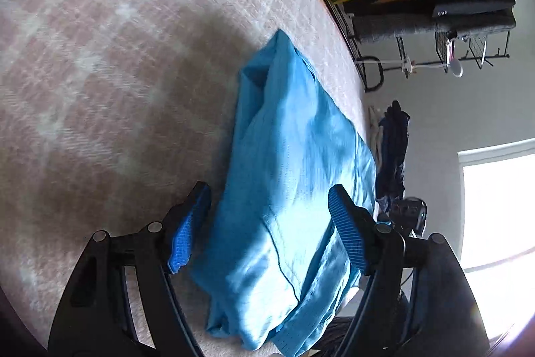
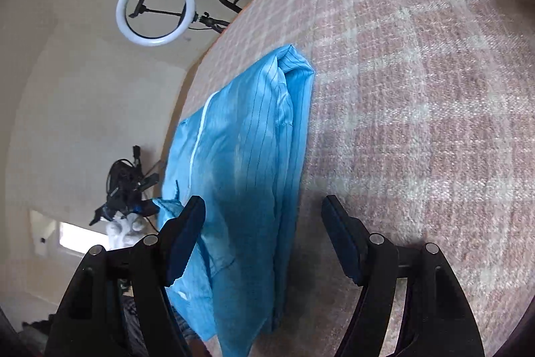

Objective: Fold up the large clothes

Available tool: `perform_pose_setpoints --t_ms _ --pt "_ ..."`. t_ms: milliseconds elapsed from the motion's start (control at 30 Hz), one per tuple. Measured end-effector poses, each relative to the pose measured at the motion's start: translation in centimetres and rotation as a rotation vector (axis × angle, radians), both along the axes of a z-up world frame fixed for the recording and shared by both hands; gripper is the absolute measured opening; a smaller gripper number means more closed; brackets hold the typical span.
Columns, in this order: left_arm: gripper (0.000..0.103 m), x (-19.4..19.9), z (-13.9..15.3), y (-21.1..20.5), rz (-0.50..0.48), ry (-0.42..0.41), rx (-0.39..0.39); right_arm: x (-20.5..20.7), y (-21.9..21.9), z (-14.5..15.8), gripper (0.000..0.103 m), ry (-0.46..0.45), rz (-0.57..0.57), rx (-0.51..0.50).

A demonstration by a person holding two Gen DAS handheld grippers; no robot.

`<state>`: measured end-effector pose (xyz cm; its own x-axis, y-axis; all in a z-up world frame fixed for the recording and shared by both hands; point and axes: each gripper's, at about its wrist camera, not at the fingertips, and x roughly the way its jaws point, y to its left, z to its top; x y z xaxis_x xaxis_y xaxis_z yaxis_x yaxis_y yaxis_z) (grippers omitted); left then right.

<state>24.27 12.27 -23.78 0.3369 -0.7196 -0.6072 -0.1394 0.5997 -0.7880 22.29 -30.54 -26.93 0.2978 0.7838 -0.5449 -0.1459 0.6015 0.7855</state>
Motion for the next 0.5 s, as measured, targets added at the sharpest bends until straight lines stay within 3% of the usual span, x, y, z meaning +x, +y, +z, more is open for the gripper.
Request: perform_pose_setpoints --t_ms 67,133,333,500 --pt "0.071 0.4 0.0 -0.5 -0.016 -0.015 -0.008 1.0 0.6 -0.5 0.051 0.019 0.024 0.044" --pt "0.061 0.8 -0.4 -1.0 -0.026 0.001 -0.025 1.8 1.5 -1.0 0.035 0.032 0.036 0.061" --pt "0.044 2.1 -1.2 -2.3 -0.027 0.014 -0.046 3.5 3.9 -1.5 0.021 0.043 0.067 0.083" --pt "0.016 2.1 -0.5 -3.8 -0.035 -0.012 0.061 3.9 4.9 -1.0 0.015 0.042 0.058 0.024"
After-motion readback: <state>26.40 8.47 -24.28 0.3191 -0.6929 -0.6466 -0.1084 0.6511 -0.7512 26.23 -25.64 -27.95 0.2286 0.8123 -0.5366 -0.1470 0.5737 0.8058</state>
